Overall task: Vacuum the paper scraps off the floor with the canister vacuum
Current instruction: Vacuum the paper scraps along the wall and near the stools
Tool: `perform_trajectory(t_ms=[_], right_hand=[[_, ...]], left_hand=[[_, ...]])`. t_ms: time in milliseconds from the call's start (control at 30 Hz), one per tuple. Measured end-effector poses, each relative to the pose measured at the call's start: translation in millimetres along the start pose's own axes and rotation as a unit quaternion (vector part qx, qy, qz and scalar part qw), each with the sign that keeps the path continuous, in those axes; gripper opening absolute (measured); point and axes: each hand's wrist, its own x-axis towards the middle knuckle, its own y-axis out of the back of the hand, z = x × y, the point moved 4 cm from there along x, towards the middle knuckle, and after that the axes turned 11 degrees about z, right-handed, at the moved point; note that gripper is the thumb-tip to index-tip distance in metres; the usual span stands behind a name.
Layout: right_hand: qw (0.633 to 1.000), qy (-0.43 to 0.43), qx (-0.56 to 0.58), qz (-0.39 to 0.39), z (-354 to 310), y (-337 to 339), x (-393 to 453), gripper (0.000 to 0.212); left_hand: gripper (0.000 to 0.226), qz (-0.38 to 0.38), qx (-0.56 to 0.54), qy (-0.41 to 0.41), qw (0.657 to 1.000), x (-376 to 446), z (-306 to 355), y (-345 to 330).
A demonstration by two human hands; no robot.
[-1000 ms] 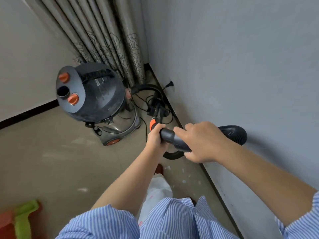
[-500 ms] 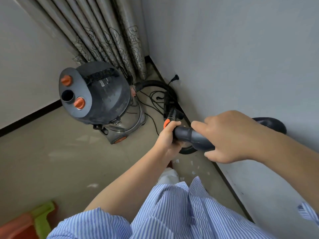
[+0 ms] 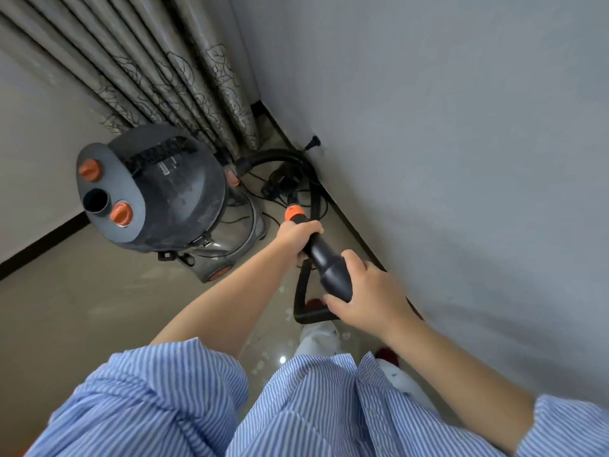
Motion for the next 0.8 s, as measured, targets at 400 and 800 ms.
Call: perform_trajectory(t_ms=[400,800], right_hand=[[0.997,0.034,-0.026,0.057,11,-1,-38,0.061],[0.999,-0.018,0.019,-0.032,58,-2,-25,0.057]], left_hand=[[0.014,-0.037,-0.014,0.021,0.999,-14,-36,-12],[0.018,0.01,0.023,0.067,0.997,-15,-38,-52]])
